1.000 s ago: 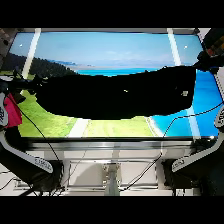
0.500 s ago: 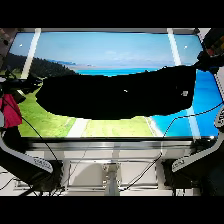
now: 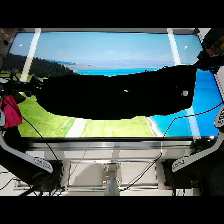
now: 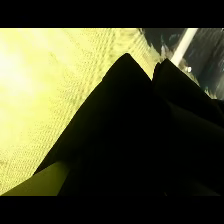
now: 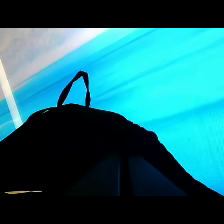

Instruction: Fold the clothes and pants, and hang the long-sleeved shirts on hangers.

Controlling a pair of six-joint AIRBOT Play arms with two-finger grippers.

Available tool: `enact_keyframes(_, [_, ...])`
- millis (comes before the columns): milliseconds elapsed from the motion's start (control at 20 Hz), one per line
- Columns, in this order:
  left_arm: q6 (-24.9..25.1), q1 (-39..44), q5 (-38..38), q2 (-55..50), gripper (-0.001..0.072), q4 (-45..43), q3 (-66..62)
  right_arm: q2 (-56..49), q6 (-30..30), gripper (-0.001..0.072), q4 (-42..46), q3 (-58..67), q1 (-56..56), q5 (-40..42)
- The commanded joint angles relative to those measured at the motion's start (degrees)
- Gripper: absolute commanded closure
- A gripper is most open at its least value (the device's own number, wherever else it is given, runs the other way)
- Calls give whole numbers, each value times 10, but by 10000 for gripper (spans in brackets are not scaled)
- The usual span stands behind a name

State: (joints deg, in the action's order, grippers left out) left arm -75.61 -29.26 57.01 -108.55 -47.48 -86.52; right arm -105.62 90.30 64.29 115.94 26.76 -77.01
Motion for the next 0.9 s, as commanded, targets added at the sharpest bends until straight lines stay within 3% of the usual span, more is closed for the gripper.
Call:
enact_keyframes(0, [0, 0, 5, -3, 279, -9, 0, 0, 0, 698, 0, 0, 0, 1])
enact_keyframes(550, [-6, 0, -8, -5, 299, -4, 0, 0, 0, 698, -2, 0, 0, 1])
enact_keyframes(650, [-5, 2, 6, -5, 515, -4, 0, 0, 0, 698, -2, 0, 0, 1])
enact_keyframes(700, [0, 2, 13, -5, 687, -3, 0, 0, 0, 699, -2, 0, 0, 1])
enact_keyframes(850, [4, 1, 40, 0, 703, 22, 0, 0, 0, 698, -7, 0, 0, 1])
